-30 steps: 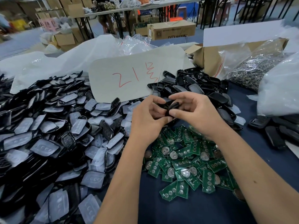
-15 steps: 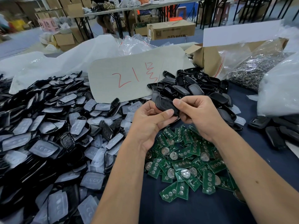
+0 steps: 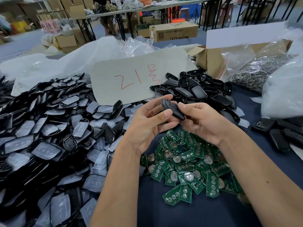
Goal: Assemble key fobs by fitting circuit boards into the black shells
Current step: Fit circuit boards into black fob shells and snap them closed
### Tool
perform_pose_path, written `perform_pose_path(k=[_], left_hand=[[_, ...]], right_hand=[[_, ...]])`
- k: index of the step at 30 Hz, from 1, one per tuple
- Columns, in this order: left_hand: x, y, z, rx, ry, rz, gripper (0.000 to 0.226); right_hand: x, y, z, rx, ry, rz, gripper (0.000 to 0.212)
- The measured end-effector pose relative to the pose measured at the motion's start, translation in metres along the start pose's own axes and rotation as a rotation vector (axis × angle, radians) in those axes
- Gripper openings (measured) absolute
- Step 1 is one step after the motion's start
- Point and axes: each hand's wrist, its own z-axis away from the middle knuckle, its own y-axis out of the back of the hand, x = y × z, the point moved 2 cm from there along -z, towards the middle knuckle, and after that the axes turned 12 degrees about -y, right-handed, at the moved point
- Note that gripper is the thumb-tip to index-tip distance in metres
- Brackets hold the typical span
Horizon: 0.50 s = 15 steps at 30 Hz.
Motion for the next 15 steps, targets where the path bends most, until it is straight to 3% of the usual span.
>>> perform_pose_path(k=[2, 6, 15], left_hand=[[0.0002, -0.0003, 0.0005, 0.001, 0.002, 0.028, 0.035], [-0.0002, 0.0002, 0.0011, 0.02, -0.001, 0.028, 0.026], [-0.0012, 0.0022, -0.0013, 0.071, -0.063, 0.008, 0.033]], right_hand=[[0.0012, -0.0007, 0.0002, -0.075, -0.014, -0.043, 0.025], [0.0036, -0.0045, -0.0001, -0.145, -0.025, -0.082, 0.029], [0.0032, -0.0083, -0.0016, -0.048, 0.014, -0.133, 0.025]])
